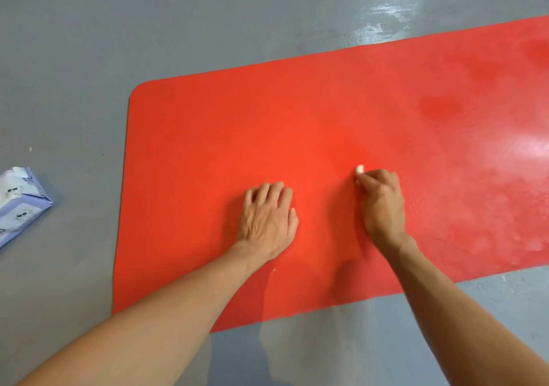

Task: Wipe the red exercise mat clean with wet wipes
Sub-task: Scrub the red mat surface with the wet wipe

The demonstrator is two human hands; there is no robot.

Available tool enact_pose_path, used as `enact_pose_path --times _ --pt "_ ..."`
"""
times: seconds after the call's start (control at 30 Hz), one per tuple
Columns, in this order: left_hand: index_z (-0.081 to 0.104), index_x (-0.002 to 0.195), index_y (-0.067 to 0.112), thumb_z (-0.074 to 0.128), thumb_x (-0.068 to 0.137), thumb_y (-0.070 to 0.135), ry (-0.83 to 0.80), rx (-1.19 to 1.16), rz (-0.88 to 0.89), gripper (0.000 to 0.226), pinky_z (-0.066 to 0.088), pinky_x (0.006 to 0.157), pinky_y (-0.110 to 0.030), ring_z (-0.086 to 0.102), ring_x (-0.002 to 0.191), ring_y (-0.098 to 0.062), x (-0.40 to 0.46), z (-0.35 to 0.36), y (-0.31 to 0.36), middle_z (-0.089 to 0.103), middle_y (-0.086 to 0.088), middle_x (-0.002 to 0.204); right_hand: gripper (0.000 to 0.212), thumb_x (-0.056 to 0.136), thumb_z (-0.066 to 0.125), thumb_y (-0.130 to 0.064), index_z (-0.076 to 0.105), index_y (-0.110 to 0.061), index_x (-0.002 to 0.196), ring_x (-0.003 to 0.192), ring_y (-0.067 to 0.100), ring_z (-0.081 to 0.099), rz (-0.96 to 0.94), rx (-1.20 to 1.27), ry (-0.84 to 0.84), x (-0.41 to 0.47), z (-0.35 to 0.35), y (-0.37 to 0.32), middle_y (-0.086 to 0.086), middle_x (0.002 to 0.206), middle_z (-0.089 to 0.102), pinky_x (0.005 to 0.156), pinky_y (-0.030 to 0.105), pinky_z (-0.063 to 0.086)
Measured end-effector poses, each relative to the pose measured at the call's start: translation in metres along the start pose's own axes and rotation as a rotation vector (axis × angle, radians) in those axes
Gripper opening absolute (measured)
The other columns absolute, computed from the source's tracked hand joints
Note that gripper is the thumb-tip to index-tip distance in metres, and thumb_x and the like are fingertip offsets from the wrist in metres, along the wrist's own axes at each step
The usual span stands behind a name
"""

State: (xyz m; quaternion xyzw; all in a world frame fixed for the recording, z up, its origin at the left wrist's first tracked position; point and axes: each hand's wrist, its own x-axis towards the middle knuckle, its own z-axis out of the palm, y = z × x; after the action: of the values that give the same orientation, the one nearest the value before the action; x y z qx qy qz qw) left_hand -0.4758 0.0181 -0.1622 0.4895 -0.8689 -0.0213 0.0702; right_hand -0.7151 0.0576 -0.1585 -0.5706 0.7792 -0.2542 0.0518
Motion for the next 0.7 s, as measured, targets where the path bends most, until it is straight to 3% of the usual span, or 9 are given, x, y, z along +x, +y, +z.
enact_pose_path --times 0.07,0.13,0.27,0.33,0.47,0.53,0.6,0.7 --pt "0.052 0.150 0.015 0.043 0.098 0.045 -0.017 -0.004 -0.038 0.061 0.026 0.123 -0.056 0.040 0.146 -0.031 0.007 0.008 -0.009 0.050 -0.007 0.154 0.025 0.105 0.052 -0.014 0.075 -0.005 0.112 0.097 0.033 0.052 0.205 0.035 0.088 0.002 0.007 -0.012 0.009 0.096 0.061 0.080 0.040 0.048" --pt "0.042 0.158 0.016 0.038 0.100 0.048 -0.041 -0.012 -0.051 0.067 0.018 0.127 -0.057 0.027 0.155 -0.030 0.007 0.018 -0.013 0.041 -0.004 0.163 0.020 0.102 0.056 -0.008 0.075 -0.006 0.109 0.095 0.029 0.051 0.198 0.103 0.093 -0.010 0.020 -0.044 0.007 0.094 0.059 0.080 0.035 0.044" --pt "0.041 0.159 0.019 0.034 0.103 0.051 -0.050 -0.035 -0.032 0.066 0.017 0.126 -0.057 0.025 0.157 -0.030 0.007 0.017 -0.014 0.039 -0.002 0.165 0.022 0.101 0.061 -0.013 0.071 -0.007 0.119 0.094 0.023 0.051 -0.284 0.145 -0.166 -0.043 0.031 -0.078 0.003 0.101 0.062 0.079 0.029 0.046" --pt "0.041 0.159 0.021 0.036 0.101 0.052 -0.050 -0.038 -0.038 0.066 0.018 0.126 -0.057 0.025 0.157 -0.029 0.009 0.016 -0.014 0.039 -0.001 0.164 0.026 0.101 0.063 -0.014 0.071 -0.009 0.125 0.094 0.023 0.053 -0.334 0.128 -0.173 -0.024 0.025 -0.060 0.001 0.103 0.065 0.077 0.030 0.048" --pt "0.041 0.160 0.022 0.036 0.100 0.052 -0.053 -0.029 -0.051 0.067 0.018 0.126 -0.056 0.024 0.157 -0.027 0.009 0.015 -0.013 0.040 0.000 0.164 0.022 0.102 0.059 -0.009 0.076 -0.009 0.116 0.095 0.032 0.054 0.089 0.071 0.047 0.025 0.018 -0.016 0.008 0.098 0.065 0.082 0.040 0.048" --pt "0.041 0.160 0.022 0.037 0.100 0.051 -0.059 -0.028 -0.061 0.067 0.018 0.126 -0.056 0.024 0.157 -0.027 0.010 0.014 -0.013 0.040 0.000 0.164 0.027 0.098 0.054 -0.003 0.077 -0.009 0.111 0.094 0.033 0.050 0.204 0.069 0.084 0.025 0.025 -0.029 0.009 0.095 0.063 0.081 0.045 0.048" --pt "0.041 0.159 0.021 0.037 0.100 0.050 -0.057 -0.031 -0.062 0.066 0.018 0.126 -0.056 0.024 0.157 -0.027 0.010 0.015 -0.013 0.041 0.000 0.164 0.031 0.097 0.047 -0.007 0.076 -0.009 0.108 0.092 0.031 0.049 0.132 0.103 0.075 0.007 0.032 -0.057 0.008 0.095 0.062 0.079 0.044 0.048" --pt "0.043 0.158 0.021 0.036 0.102 0.050 -0.044 -0.037 -0.058 0.064 0.019 0.126 -0.056 0.026 0.156 -0.028 0.009 0.016 -0.013 0.042 -0.001 0.163 0.040 0.101 0.041 -0.021 0.072 -0.008 0.121 0.094 0.024 0.050 -0.158 0.178 -0.079 -0.027 0.035 -0.083 0.003 0.102 0.064 0.078 0.030 0.046"
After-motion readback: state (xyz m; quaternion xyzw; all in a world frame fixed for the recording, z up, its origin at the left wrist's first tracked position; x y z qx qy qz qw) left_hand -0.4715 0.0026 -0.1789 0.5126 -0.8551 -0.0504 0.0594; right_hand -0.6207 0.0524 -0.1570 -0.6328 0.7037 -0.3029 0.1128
